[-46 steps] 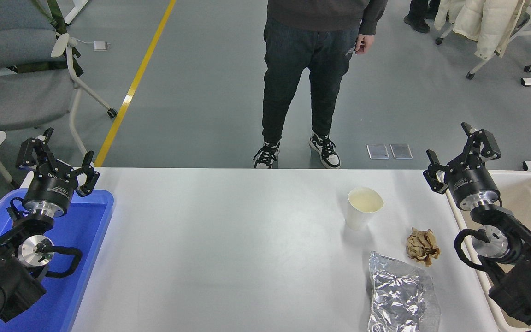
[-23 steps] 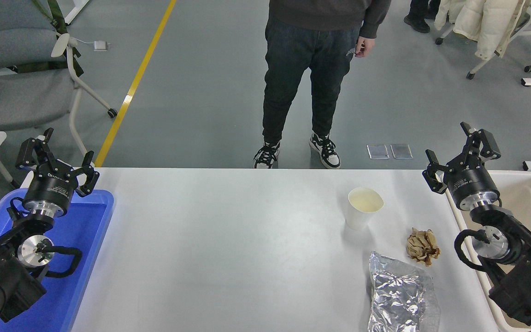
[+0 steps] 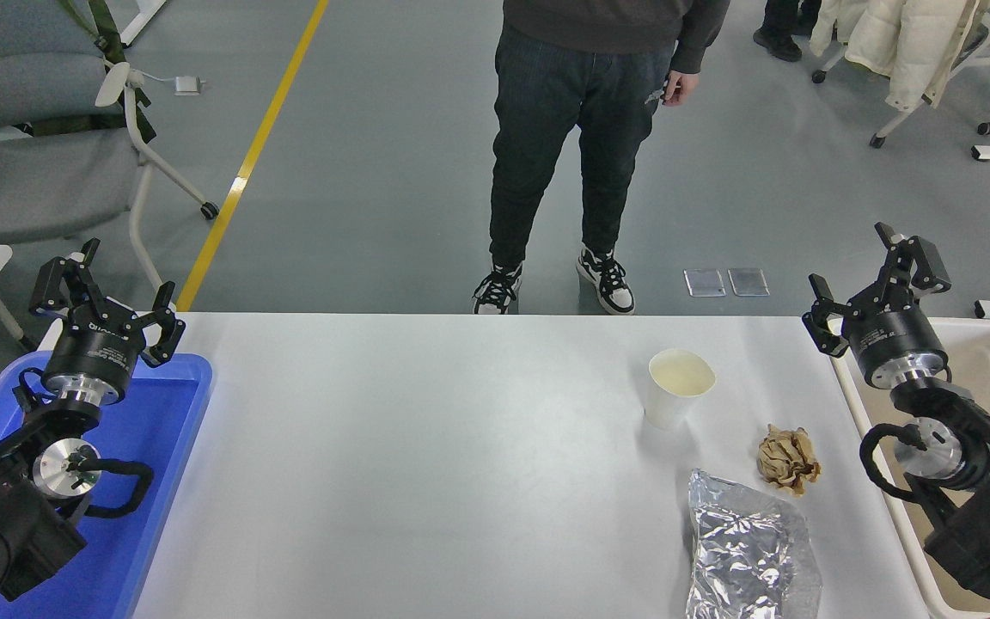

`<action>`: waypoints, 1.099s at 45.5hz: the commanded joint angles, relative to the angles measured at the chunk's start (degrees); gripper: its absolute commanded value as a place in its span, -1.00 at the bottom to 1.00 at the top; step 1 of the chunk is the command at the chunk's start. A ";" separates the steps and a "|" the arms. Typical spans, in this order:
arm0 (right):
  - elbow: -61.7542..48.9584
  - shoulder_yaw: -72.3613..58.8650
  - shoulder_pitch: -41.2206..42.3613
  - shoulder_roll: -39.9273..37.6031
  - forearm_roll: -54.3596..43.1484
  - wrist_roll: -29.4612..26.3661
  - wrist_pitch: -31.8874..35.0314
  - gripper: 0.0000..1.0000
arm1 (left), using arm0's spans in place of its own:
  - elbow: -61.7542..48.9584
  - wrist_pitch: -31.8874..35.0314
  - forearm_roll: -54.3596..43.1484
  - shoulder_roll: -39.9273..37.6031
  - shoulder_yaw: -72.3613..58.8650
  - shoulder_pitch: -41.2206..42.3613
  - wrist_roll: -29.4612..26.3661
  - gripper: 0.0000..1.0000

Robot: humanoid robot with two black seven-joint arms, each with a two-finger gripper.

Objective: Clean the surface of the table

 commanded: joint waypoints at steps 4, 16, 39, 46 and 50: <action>-0.37 -2.37 0.17 -1.33 0.08 -0.49 0.22 1.00 | -0.07 -0.14 0.00 0.00 0.00 0.00 0.00 1.00; 3.14 -3.26 -0.53 -5.02 0.08 -11.99 -0.65 1.00 | 0.02 -0.14 0.00 0.00 0.00 -0.09 0.00 1.00; 30.82 -7.12 -0.80 -16.80 -8.00 -34.76 -0.92 1.00 | 0.02 -0.23 0.09 0.00 0.00 -0.09 0.00 1.00; 35.83 -8.88 -0.36 -16.36 -12.21 -39.86 -0.57 1.00 | -0.07 -0.23 0.09 0.00 0.00 -0.09 0.00 1.00; 38.74 -12.13 -0.10 -16.01 -19.23 -43.20 -0.39 1.00 | -0.07 -0.23 0.09 0.00 0.00 -0.09 0.00 1.00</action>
